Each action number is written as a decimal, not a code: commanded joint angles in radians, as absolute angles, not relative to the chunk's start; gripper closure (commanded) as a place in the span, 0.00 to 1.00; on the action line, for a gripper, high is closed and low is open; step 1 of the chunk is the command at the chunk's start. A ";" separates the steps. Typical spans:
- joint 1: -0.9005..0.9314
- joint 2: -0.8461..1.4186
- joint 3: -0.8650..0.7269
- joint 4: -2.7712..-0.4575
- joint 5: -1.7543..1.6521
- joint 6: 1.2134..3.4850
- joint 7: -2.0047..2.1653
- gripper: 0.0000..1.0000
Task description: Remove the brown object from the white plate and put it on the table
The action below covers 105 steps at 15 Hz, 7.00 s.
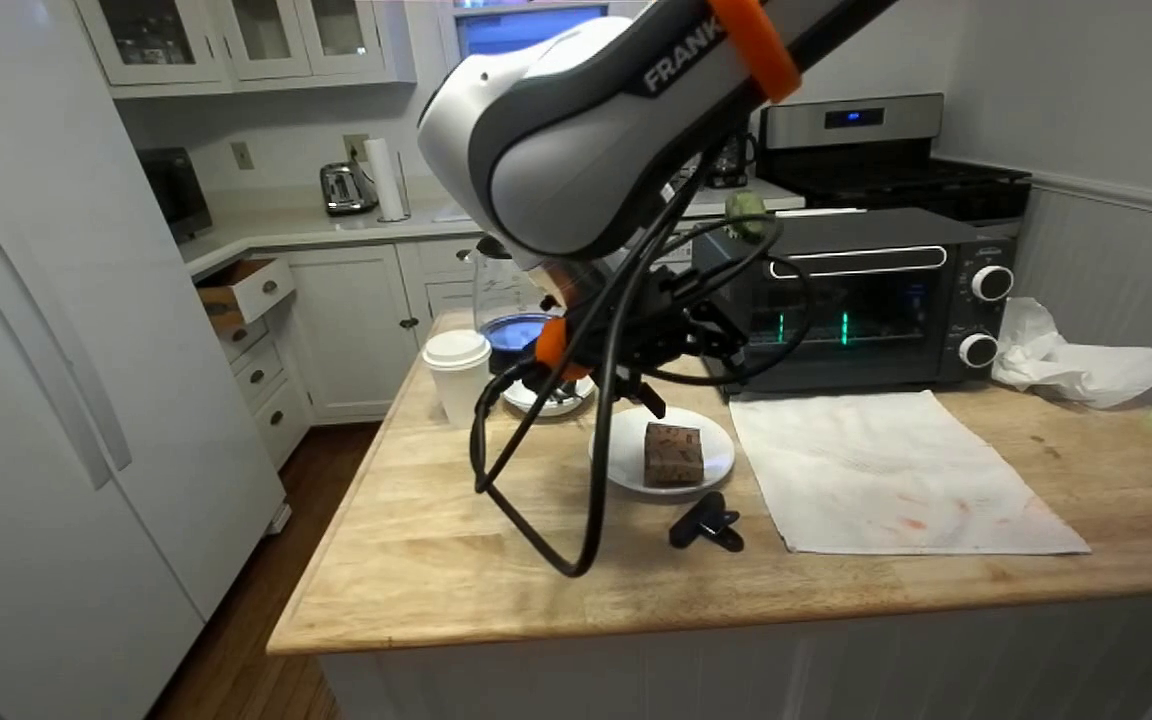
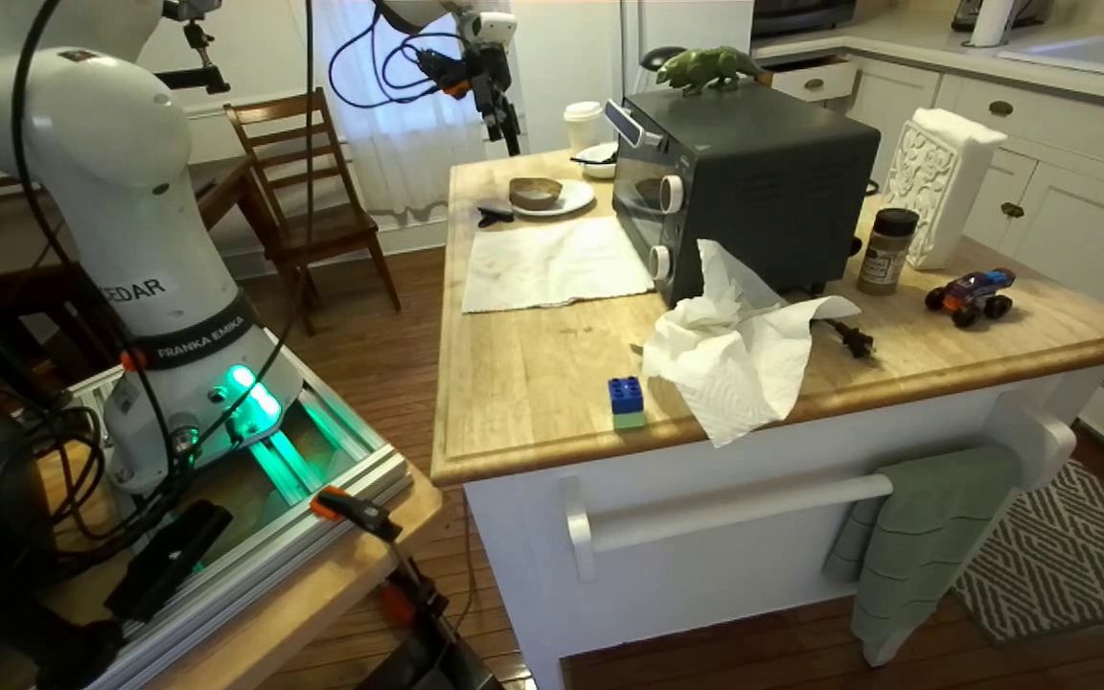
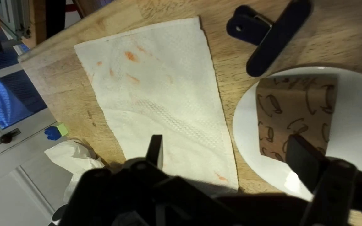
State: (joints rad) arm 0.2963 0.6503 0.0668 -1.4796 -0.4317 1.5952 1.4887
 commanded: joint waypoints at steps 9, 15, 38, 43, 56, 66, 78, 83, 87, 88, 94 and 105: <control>0.351 0.961 -0.021 -1.083 -0.410 1.491 1.413 0.00; 0.347 1.035 -0.050 -0.996 -0.400 1.441 1.398 0.11; 0.335 1.082 -0.010 -0.803 -0.287 1.215 1.337 0.59; 0.346 1.122 -0.017 -0.794 -0.341 1.266 1.250 0.24; 0.347 1.184 -0.053 -0.754 -0.413 1.294 1.084 0.66; 0.331 1.158 -0.028 -0.703 -0.324 1.183 1.145 1.00; 0.308 1.098 0.097 -0.684 -0.060 1.445 1.244 1.00; 0.315 1.103 0.067 -0.747 -0.106 1.800 1.236 1.00; 0.314 1.076 0.027 -0.848 -0.133 1.954 1.240 1.00; 0.312 1.064 0.020 -0.875 -0.131 1.978 1.245 1.00; 0.300 0.968 -0.016 -1.042 -0.117 2.002 1.246 1.00; 0.277 0.781 0.000 -1.371 -0.071 2.075 1.180 1.00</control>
State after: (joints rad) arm 0.2917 0.8657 -0.0193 -1.2327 -0.1047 2.0071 1.2109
